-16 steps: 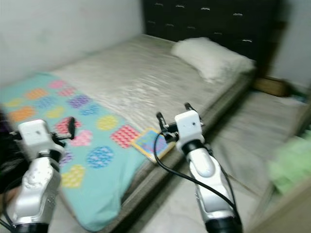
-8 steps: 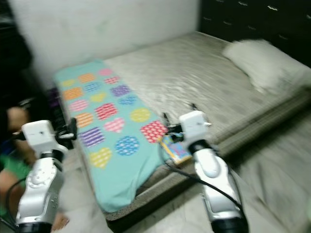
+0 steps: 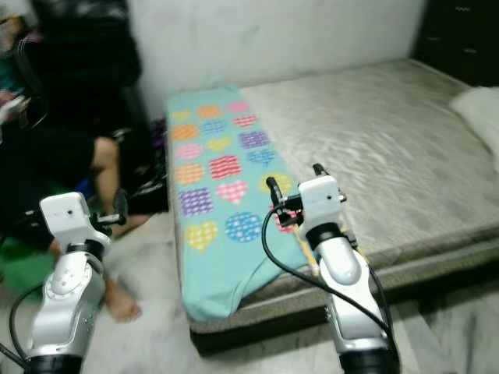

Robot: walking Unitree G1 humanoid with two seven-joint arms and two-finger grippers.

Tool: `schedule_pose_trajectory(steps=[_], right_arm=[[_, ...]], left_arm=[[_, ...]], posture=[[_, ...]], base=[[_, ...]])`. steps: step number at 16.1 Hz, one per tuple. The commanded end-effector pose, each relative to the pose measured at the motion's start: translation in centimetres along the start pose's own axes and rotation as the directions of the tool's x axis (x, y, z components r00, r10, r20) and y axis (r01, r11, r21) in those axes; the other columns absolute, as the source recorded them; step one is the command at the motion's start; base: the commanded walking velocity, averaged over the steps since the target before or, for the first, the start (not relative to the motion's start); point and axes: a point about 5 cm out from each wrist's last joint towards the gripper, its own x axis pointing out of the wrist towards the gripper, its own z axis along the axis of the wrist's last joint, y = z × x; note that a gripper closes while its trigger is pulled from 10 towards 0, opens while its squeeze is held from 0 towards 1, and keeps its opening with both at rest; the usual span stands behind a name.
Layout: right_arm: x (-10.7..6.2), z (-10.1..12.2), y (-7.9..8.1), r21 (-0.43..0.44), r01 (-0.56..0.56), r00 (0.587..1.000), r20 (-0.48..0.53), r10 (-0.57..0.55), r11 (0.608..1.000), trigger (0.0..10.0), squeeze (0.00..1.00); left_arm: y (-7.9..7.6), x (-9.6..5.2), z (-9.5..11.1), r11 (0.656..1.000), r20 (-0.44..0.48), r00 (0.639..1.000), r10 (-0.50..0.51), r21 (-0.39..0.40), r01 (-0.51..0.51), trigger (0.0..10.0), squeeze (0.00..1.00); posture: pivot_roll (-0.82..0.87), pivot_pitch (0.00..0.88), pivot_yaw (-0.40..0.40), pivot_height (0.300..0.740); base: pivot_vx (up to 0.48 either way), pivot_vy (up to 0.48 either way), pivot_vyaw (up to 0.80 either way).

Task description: Clean up the room

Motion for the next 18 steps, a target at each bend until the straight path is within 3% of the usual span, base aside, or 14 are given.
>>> schedule_pose_trajectory(steps=[1, 4, 9, 13, 18], right_arm=[[0.1, 0.3, 0.0, 0.029, 0.016, 1.0, 0.015, -0.017, 0.999, 10.0, 0.0], [0.0, -0.3, -0.6, 0.012, 0.08, 0.997, -0.009, -0.08, 0.997, 10.0, 0.0], [-0.7, -0.6, -1.3, 0.025, 0.139, 0.99, -0.01, -0.139, 0.99, 10.0, 0.0], [-1.6, -0.9, -1.8, 0.051, 0.166, 0.986, -0.025, -0.165, 0.985, 10.0, 0.0], [-0.4, -0.3, -2.4, 0.041, 0.17, 0.985, 0.006, -0.17, 0.985, 10.0, 0.0]], left_arm=[[0.6, 0.1, 0.1, 1.0, 0.001, 1.0, 0.014, 0.013, -0.014, 10.0, 0.0], [0.6, 0.4, 0.2, 1.0, 0.003, 1.0, 0.005, 0.02, -0.005, 10.0, 0.0], [0.5, 0.5, 0.1, 1.0, -0.006, 1.0, -0.02, 0.021, 0.02, 10.0, 0.0], [0.5, 0.5, 0.2, 0.999, -0.006, 0.999, -0.042, 0.019, 0.043, 10.0, 0.0], [-0.5, 0.4, 0.5, 0.995, 0.022, 0.995, -0.098, -0.016, 0.098, 10.0, 0.0]], posture=[[-0.11, 0.0, 0.068, 0.74], [-0.11, 0.0, 0.082, 0.74], [-0.12, 0.0, 0.107, 0.74], [-0.13, 0.0, 0.112, 0.74], [-0.12, 0.0, 0.091, 0.74]], base=[[0.0, 0.0, 0.0], [0.0, 0.0, 0.16], [0.0, 0.0, 0.8], [0.0, 0.0, 0.0], [0.0, 0.0, 0.0]])
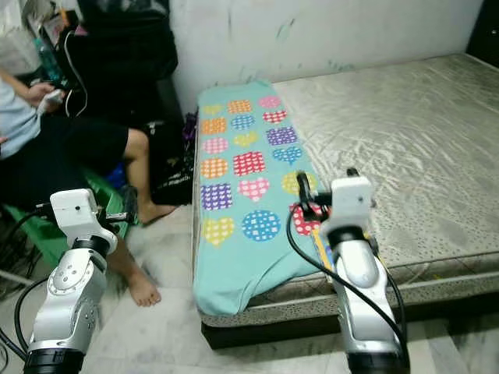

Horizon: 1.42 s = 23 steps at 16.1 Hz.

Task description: Clean up the room

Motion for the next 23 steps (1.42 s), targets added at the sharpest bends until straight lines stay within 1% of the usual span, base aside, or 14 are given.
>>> schedule_pose_trajectory(steps=[1, 2, 3, 5, 7, 9, 11, 13, 14, 16, 18, 20, 21, 23], right_arm=[[0.2, 0.0, 0.4, 0.022, 0.009, 1.0, 0.01, -0.009, 1.0, 10.0, 0.0], [0.1, -0.1, 0.0, 0.058, 0.051, 0.999, 0.011, -0.052, 0.997, 10.0, 0.0], [-0.2, -0.5, -0.4, 0.065, 0.104, 0.995, 0.001, -0.104, 0.992, 10.0, 0.0], [-0.4, -0.8, -0.4, 0.057, 0.103, 0.995, -0.007, -0.102, 0.993, 10.0, 0.0], [0.1, -0.5, 0.0, 0.04, 0.062, 0.998, 0.0, -0.062, 0.997, 10.0, 0.0], [0.8, -0.5, 0.8, 0.031, -0.001, 1.0, -0.009, 0.001, 1.0, 10.0, 0.0], [1.5, -0.4, 1.6, 0.019, -0.079, 0.997, -0.011, 0.08, 0.997, 10.0, 0.0], [2.2, -0.4, 2.8, 0.021, -0.149, 0.989, -0.016, 0.15, 0.989, 10.0, 0.0], [2.6, -0.2, 3.5, 0.021, -0.181, 0.983, -0.009, 0.181, 0.983, 10.0, 0.0], [2.7, 0.0, 4.0, 0.014, -0.196, 0.981, 0.007, 0.196, 0.981, 10.0, 0.0], [2.4, 0.1, 3.8, 0.026, -0.185, 0.983, 0.012, 0.185, 0.982, 10.0, 0.0], [2.0, -0.2, 3.6, 0.002, -0.192, 0.981, 0.003, 0.192, 0.981, 10.0, 0.0], [1.4, -0.5, 3.6, 0.01, -0.184, 0.983, -0.009, 0.184, 0.983, 10.0, 0.0], [1.1, -0.4, 3.7, 0.021, -0.184, 0.983, -0.009, 0.184, 0.983, 10.0, 0.0]], left_arm=[[0.7, -0.1, 0.4, 1.0, 0.018, 1.0, 0.019, 0.001, -0.019, 10.0, 0.0], [0.8, -0.1, 0.3, 1.0, 0.011, 1.0, 0.024, 0.0, -0.024, 10.0, 0.0], [1.0, 0.0, 0.3, 1.0, 0.007, 1.0, 0.028, 0.003, -0.028, 10.0, 0.0], [0.8, 0.3, 0.3, 1.0, 0.004, 1.0, 0.016, 0.006, -0.016, 10.0, 0.0], [0.4, 0.4, 0.3, 1.0, 0.006, 1.0, 0.006, 0.003, -0.006, 10.0, 0.0], [0.7, -0.1, 0.2, 0.999, 0.01, 0.999, 0.044, -0.017, -0.044, 10.0, 0.0], [1.3, -1.2, -0.1, 0.993, 0.018, 0.994, 0.111, -0.035, -0.11, 10.0, 0.0], [2.3, -2.5, -0.4, 0.982, 0.021, 0.983, 0.183, -0.047, -0.182, 10.0, 0.0], [2.6, -3.0, -0.5, 0.979, 0.02, 0.979, 0.201, -0.048, -0.2, 10.0, 0.0], [2.8, -3.1, -0.7, 0.98, 0.016, 0.981, 0.195, -0.042, -0.194, 10.0, 0.0], [2.9, -3.1, -0.5, 0.981, 0.017, 0.982, 0.188, -0.04, -0.188, 10.0, 0.0], [2.5, -3.2, -0.3, 0.985, 0.018, 0.985, 0.169, -0.042, -0.168, 10.0, 0.0], [2.2, -3.4, -0.4, 0.99, 0.01, 0.991, 0.134, -0.05, -0.133, 10.0, 0.0], [1.9, -3.5, -0.3, 0.992, 0.017, 0.993, 0.114, -0.055, -0.113, 10.0, 0.0]], posture=[[-0.12, 0.0, 0.092, 0.74], [-0.12, 0.0, 0.099, 0.74], [-0.12, 0.0, 0.117, 0.74], [-0.13, 0.0, 0.131, 0.74], [-0.13, 0.0, 0.115, 0.74], [-0.11, 0.0, 0.064, 0.74], [-0.08, 0.0, -0.009, 0.74], [-0.05, 0.0, -0.056, 0.74], [-0.05, 0.0, -0.063, 0.74], [-0.05, 0.0, -0.056, 0.74], [-0.05, 0.0, -0.047, 0.74], [-0.05, 0.0, -0.042, 0.74], [-0.06, 0.0, -0.041, 0.74], [-0.07, 0.0, -0.034, 0.74]], base=[[0.0, 0.0, 0.0], [0.0, 0.0, 0.0], [0.0, 0.0, 0.0], [0.0, 0.0, 0.0], [0.0, 0.0, 0.0], [0.0, 0.0, 0.0], [0.0, 0.0, 0.0], [0.0, 0.0, 0.0], [0.0, 0.0, 0.0], [0.0, 0.0, 0.0], [0.0, 0.0, 0.0], [0.0, 0.0, 0.0], [0.0, 0.0, 0.47], [0.131, 0.0, 0.25]])
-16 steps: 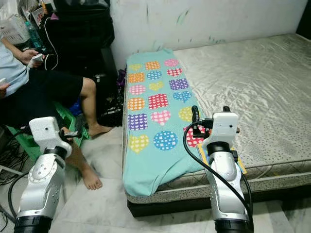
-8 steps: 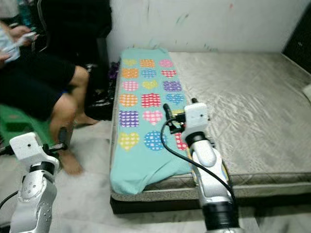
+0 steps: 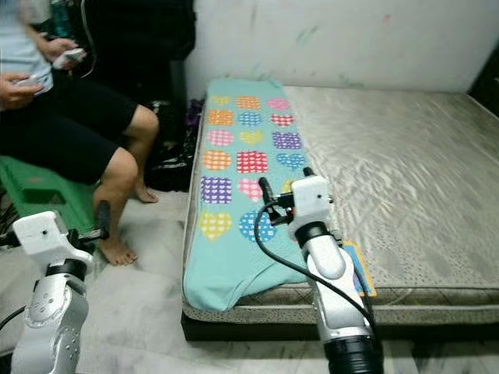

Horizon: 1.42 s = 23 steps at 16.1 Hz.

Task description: Clean up the room

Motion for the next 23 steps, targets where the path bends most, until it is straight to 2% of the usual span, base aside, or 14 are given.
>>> schedule_pose_trajectory(steps=[1, 4, 10, 14, 23], right_arm=[[-0.3, 0.3, -0.5, -0.003, 0.012, 1.0, 0.006, -0.012, 1.0, 10.0, 0.0], [-1.1, -0.1, -1.5, -0.005, 0.063, 0.998, -0.013, -0.063, 0.998, 10.0, 0.0], [-1.8, -0.3, -1.5, -0.013, 0.096, 0.995, -0.022, -0.097, 0.995, 10.0, 0.0], [-1.9, -0.2, -2.1, -0.024, 0.116, 0.993, -0.022, -0.116, 0.993, 10.0, 0.0], [-1.9, 0.0, -2.1, -0.053, 0.108, 0.994, -0.02, -0.109, 0.993, 10.0, 0.0]], left_arm=[[-0.8, 0.1, 0.3, 0.999, 0.007, 0.999, -0.035, -0.004, 0.035, 10.0, 0.0], [-1.4, 0.1, 0.4, 0.998, -0.01, 0.998, -0.068, -0.003, 0.068, 10.0, 0.0], [-1.4, 0.0, 0.6, 0.995, -0.03, 0.994, -0.103, 0.011, 0.103, 10.0, 0.0], [-1.2, 0.0, 0.3, 0.998, -0.052, 0.997, -0.055, 0.006, 0.056, 10.0, 0.0], [-1.9, 0.2, 0.6, 0.997, -0.05, 0.996, -0.074, 0.025, 0.076, 10.0, 0.0]], posture=[[-0.08, 0.003, -0.025, 0.74], [-0.08, 0.026, 0.001, 0.74], [-0.07, 0.061, 0.025, 0.74], [-0.07, 0.067, 0.029, 0.74], [-0.08, 0.065, 0.027, 0.74]], base=[[0.311, 0.0, 0.0], [0.33, 0.0, 0.0], [0.318, 0.0, 0.0], [0.0, 0.0, 0.0], [0.0, 0.0, 0.0]])
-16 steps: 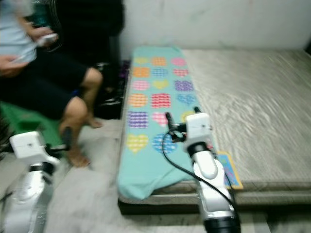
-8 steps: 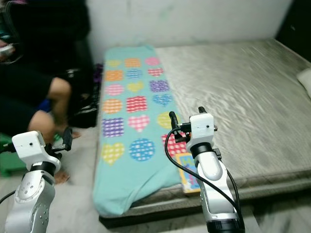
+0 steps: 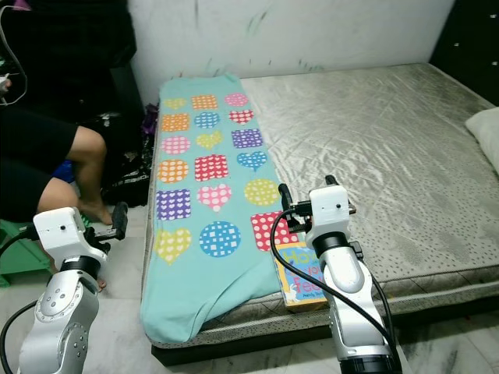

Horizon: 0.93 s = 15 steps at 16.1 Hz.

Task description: Clean up the room

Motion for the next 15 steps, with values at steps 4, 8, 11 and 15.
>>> schedule_pose_trajectory(steps=[4, 8, 11, 15], right_arm=[[0.35, 0.71, 0.19, -0.002, -0.003, 1.0, 0.027, 0.003, 1.0, 10.0, 0.0], [0.42, 0.77, 0.31, -0.019, -0.013, 0.999, 0.031, 0.014, 1.0, 10.0, 0.0], [0.47, 0.78, 0.35, -0.017, -0.012, 0.999, 0.034, 0.012, 1.0, 10.0, 0.0], [0.54, 0.75, 0.38, -0.014, -0.013, 0.999, 0.034, 0.013, 1.0, 10.0, 0.0]], left_arm=[[-0.17, 0.23, 0.41, 1.0, 0.006, 1.0, -0.013, 0.01, 0.013, 10.0, 0.0], [-0.26, 0.34, 0.52, 1.0, 0.013, 1.0, -0.014, -0.003, 0.014, 10.0, 0.0], [-0.26, 0.41, 0.57, 1.0, 0.014, 1.0, -0.014, 0.011, 0.014, 10.0, 0.0], [-0.33, 0.51, 0.65, 1.0, 0.018, 1.0, -0.019, 0.014, 0.019, 10.0, 0.0]], posture=[[-0.08, 0.062, 0.027, 0.74], [-0.08, 0.061, 0.025, 0.74], [-0.08, 0.057, 0.027, 0.74], [-0.08, 0.051, 0.029, 0.74]], base=[[0.0, -0.262, 0.0], [0.0, -0.13, 0.0], [0.0, 0.0, 0.44], [0.0, 0.0, 0.35]])
